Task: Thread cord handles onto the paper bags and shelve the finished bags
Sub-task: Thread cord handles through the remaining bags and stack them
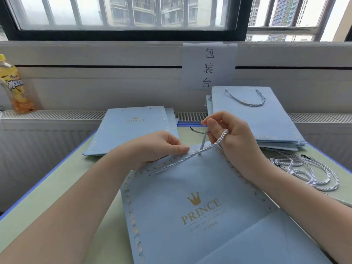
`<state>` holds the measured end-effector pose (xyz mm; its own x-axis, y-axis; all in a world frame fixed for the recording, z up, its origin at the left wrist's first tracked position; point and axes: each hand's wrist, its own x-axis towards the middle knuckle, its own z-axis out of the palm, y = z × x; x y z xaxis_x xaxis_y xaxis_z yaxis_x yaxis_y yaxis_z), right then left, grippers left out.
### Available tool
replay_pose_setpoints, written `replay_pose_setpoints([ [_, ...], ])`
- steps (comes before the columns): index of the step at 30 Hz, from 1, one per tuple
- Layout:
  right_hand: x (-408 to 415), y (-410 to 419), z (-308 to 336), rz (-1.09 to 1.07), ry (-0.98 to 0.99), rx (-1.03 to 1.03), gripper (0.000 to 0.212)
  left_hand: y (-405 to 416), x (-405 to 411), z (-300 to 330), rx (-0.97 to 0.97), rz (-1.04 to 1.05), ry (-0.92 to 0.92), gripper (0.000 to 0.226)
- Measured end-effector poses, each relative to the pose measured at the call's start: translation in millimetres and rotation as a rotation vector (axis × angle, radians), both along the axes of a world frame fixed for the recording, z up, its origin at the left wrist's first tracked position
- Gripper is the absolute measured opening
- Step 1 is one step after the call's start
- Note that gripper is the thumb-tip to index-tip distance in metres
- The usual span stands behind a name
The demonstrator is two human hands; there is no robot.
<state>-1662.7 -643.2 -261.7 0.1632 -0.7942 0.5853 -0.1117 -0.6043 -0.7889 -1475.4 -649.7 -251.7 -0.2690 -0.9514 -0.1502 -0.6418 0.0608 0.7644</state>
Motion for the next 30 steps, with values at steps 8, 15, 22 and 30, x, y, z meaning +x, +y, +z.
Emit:
replay_pose_setpoints([
  [8,-13.9,-4.6,11.2,-0.101,0.323,0.035,0.032,1.0,4.2,17.6,-0.371,0.148,0.109,0.026],
  [15,-26.8,-2.3,25.1,0.001,0.369,0.524,0.016,-2.2,2.8,11.3,-0.749,0.246,-0.012,0.019],
  [22,-39.8,-9.9,34.1,-0.276,0.023,0.377,0.007,-0.5,-0.1,10.7,-0.898,0.286,-0.204,0.060],
  [30,-59.6,-24.0,29.3,-0.452,-0.457,0.303,0.021,2.3,-5.9,15.2,-0.342,0.361,0.254,0.056],
])
